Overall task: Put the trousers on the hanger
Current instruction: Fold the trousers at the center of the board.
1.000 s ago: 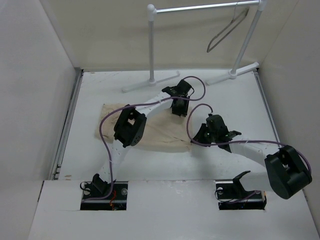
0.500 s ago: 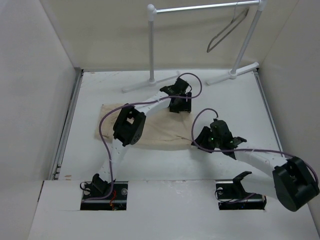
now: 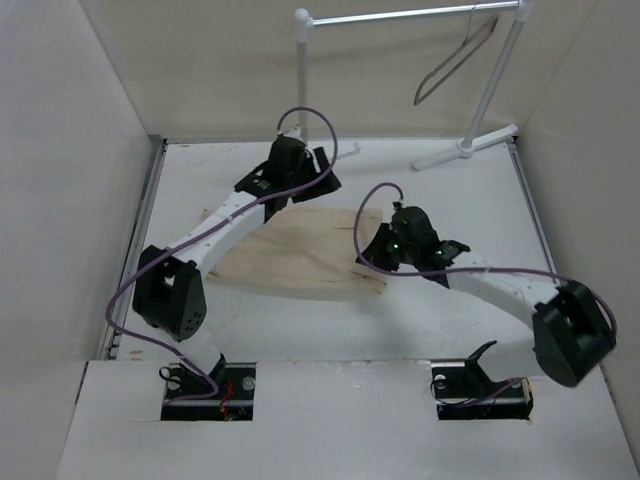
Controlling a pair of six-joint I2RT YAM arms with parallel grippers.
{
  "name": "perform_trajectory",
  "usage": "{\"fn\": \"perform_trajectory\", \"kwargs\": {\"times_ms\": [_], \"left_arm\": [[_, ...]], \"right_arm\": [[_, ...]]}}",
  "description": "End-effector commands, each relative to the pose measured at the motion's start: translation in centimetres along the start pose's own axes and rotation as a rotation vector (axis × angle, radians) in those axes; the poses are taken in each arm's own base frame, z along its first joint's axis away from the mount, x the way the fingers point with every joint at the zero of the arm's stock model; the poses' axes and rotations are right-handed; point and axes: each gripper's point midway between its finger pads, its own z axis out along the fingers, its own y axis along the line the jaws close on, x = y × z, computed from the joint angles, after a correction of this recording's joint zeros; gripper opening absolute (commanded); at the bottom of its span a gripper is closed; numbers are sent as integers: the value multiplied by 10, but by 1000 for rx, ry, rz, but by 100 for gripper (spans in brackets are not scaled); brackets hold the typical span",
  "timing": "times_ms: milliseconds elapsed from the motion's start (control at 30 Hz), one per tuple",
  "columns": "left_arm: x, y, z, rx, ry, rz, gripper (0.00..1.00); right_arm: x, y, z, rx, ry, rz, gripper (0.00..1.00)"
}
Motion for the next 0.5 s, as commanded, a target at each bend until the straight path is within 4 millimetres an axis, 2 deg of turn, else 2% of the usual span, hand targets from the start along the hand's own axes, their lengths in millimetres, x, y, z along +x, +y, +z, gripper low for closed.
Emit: {"fn": "perform_trajectory", "kwargs": {"times_ms": [0, 67, 133, 300, 367, 467], "left_arm": [[18, 49, -2, -70, 6, -121, 60], [35, 82, -7, -124, 23, -174, 54], [48, 116, -15, -184, 21, -216, 50], [68, 209, -39, -369, -21, -358, 44], [72, 237, -46, -422, -44, -395, 44], [73, 265, -55, -472, -74, -447, 44]], "right_arm": [[-15, 39, 27, -97, -15, -17, 11], [-6, 32, 48, -68, 22, 2, 10], [13, 22, 59, -43, 60, 21, 10], [55, -17, 57, 29, 94, 52, 12], [65, -37, 61, 74, 104, 56, 12], [72, -52, 66, 111, 118, 51, 12]]}}
